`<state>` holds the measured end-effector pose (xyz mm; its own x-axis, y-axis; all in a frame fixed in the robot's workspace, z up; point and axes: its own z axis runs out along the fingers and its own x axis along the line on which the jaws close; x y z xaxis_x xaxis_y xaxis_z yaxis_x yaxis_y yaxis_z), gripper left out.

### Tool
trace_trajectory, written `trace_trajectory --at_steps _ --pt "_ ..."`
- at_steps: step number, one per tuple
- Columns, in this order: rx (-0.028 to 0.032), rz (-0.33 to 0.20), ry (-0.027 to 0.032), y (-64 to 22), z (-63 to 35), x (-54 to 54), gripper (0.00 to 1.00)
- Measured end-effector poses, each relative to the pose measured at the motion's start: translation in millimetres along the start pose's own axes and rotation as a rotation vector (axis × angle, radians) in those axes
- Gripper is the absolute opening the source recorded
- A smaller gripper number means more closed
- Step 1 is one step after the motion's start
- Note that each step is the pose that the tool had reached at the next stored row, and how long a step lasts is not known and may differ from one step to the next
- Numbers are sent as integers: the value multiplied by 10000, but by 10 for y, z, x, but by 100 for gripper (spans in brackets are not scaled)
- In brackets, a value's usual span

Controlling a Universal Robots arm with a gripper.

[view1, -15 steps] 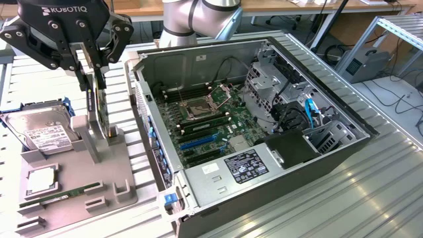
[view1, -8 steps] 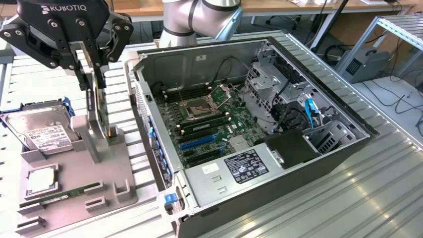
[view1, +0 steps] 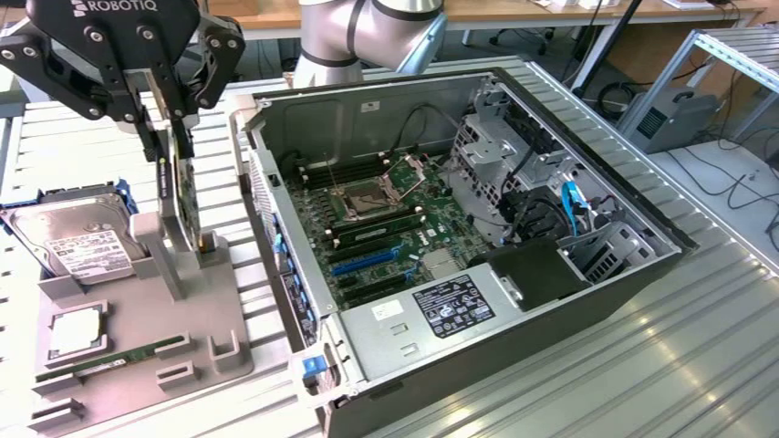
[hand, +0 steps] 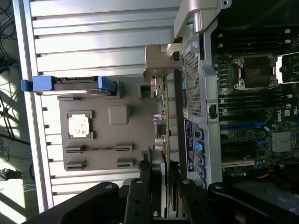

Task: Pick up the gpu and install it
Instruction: 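Pick up the gpu and move the gpu toward the slot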

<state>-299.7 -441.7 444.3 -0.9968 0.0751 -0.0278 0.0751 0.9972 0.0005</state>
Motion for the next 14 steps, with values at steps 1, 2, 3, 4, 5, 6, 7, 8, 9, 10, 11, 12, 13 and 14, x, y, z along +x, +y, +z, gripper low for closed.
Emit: trace_trajectory --at_steps 1,2,3,4,5,6,7,8,9,10,11,12,13,14 --pt "0 0 0 0 -11 0 27" --pt "0 0 0 0 -27 -1 27" --pt "1 0 1 0 -39 -1 27" --pt "-1 0 -1 0 -51 -2 27" --pt "1 0 0 0 -52 -1 27" --pt "1 0 1 4 -50 -59 27" --pt "1 0 0 10 -48 -132 27" --pt "1 0 0 15 -46 -195 27" --pt "0 0 0 19 -45 -250 27" --pt "1 0 0 20 -45 -265 27" --pt "1 0 0 20 -45 -272 27" --pt "1 0 0 21 -44 -279 27" --pt "1 0 0 22 -44 -287 27" --pt "1 0 0 22 -44 -295 27"
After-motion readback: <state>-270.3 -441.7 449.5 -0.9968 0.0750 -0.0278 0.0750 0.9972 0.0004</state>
